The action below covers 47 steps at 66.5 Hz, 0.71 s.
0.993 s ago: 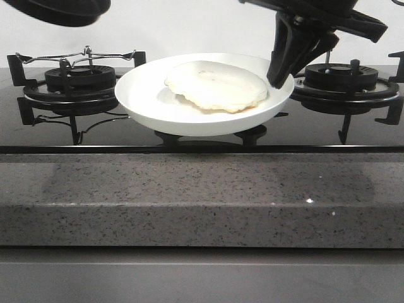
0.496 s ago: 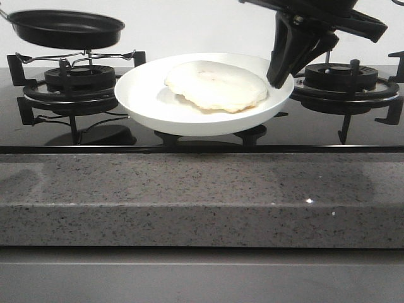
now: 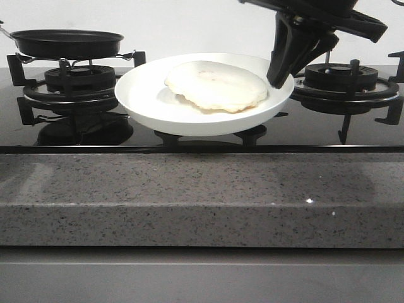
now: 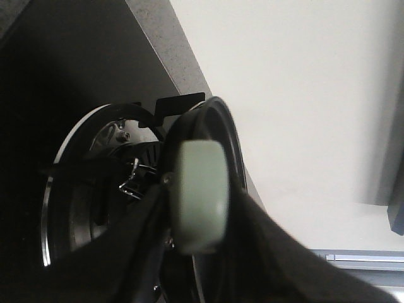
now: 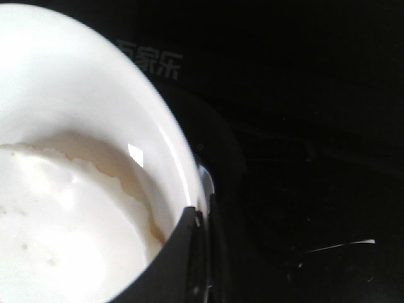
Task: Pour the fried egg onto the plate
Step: 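Lower the frying pan back onto its burner with the left gripper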
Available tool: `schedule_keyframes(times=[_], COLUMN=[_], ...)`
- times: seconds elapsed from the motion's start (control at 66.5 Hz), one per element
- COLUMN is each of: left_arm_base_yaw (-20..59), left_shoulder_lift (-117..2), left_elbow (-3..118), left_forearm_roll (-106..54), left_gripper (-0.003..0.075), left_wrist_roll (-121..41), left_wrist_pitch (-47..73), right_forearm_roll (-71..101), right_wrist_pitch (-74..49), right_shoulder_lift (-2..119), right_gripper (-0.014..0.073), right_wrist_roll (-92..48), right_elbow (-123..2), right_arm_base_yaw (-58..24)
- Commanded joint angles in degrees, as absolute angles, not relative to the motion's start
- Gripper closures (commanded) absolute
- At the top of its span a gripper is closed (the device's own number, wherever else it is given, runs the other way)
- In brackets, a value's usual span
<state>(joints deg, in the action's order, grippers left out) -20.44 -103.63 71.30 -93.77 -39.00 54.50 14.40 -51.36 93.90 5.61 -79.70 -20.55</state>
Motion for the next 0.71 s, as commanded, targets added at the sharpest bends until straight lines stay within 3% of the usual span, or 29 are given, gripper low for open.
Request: schedule_keyframes(times=[0.0, 0.06, 0.15, 0.692], left_arm_base_yaw=[-20.7, -20.7, -21.1, -33.4], left_shoulder_lift=[-100.9, -100.9, -100.9, -98.3], left_elbow=[73.1, 73.1, 73.1, 73.1], left_forearm_roll=[-96.4, -95.2, -93.8, -86.5], left_gripper=[0.0349, 0.0269, 0.0207, 0.0205], left_wrist_roll=[-38.6, -38.6, -38.6, -38.6], left_wrist_pitch=[56.7, 56.7, 56.3, 61.5], right_forearm_roll=[15.1, 15.1, 15.1, 15.1], right_wrist_pitch=[-49.0, -49.0, -49.0, -49.0], right_shoulder_lift=[91.5, 91.5, 91.5, 91.5], right_gripper=[0.066, 0.066, 0.066, 0.066], right_wrist_roll=[5.6, 5.6, 5.6, 5.6], right_elbow=[-81.1, -81.1, -81.1, -81.1], right_arm_base_yaw=[-20.5, -20.5, -20.5, -20.5])
